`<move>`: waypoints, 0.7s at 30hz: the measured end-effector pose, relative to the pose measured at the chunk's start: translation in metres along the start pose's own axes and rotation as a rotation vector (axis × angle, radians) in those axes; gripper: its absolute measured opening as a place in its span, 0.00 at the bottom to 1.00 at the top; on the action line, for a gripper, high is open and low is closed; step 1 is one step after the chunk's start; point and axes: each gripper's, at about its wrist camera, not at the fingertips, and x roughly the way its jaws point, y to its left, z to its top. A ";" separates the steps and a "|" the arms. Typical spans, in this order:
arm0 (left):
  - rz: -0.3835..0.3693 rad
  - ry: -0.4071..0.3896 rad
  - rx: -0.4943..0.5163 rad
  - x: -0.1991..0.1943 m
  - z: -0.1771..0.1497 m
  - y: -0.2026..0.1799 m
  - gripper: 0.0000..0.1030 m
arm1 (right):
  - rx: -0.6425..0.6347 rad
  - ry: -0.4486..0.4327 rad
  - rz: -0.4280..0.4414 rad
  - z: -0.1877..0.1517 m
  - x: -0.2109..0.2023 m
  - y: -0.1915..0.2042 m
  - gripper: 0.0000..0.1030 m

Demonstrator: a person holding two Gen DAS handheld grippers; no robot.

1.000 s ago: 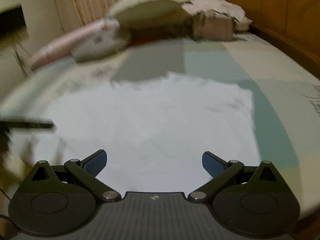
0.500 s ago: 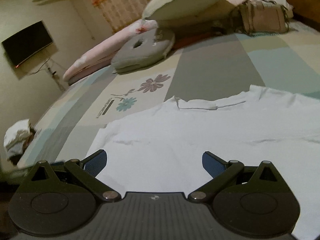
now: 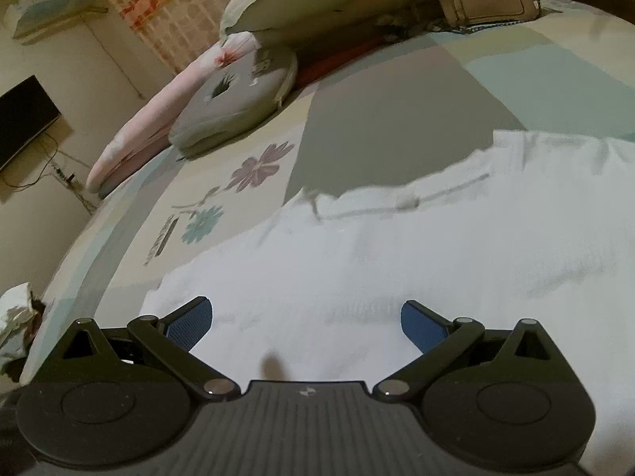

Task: Fold clothes
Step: 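Move the open left gripper to the side edge of the shirt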

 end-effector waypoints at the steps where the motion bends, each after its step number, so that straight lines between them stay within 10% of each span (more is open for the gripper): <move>1: 0.003 0.001 0.001 0.001 0.000 0.000 0.97 | -0.019 -0.006 -0.007 0.005 0.004 0.001 1.00; 11: 0.007 -0.018 -0.023 -0.011 0.000 0.005 0.97 | -0.072 0.033 -0.062 0.031 0.026 0.008 1.00; 21: -0.058 -0.072 -0.054 -0.035 -0.010 0.008 0.97 | -0.042 0.117 -0.057 -0.031 -0.028 0.026 1.00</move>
